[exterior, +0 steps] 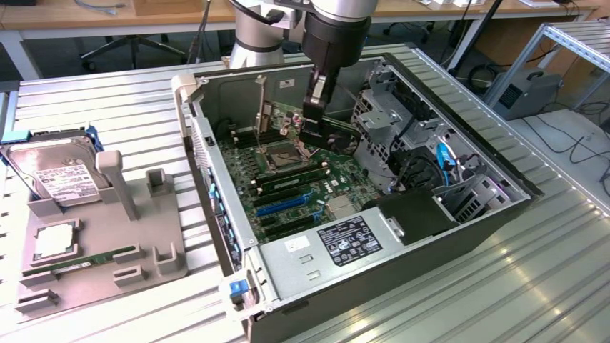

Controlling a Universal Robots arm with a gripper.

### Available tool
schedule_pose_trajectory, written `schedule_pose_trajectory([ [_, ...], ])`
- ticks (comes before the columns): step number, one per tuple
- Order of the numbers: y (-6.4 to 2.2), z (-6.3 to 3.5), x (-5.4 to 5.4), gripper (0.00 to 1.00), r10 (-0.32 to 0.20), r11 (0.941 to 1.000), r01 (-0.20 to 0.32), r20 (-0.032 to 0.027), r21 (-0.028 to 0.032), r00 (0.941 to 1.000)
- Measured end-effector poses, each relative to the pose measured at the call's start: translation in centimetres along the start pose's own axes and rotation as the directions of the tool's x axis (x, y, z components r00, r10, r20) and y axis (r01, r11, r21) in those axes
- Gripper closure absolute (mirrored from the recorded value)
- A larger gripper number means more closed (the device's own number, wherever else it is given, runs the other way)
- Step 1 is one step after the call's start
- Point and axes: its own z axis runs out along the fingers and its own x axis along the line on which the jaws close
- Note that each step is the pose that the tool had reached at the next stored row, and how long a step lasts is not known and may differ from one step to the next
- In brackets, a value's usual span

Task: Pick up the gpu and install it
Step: 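Insert the gpu into the slot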

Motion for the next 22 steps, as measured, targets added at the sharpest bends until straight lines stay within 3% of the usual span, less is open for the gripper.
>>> schedule_pose_trajectory([
  [22, 0.0, 0.0, 0.0, 0.73, -0.059, 0.9982, 0.059, -0.0006, -0.0014, 0.9982],
])
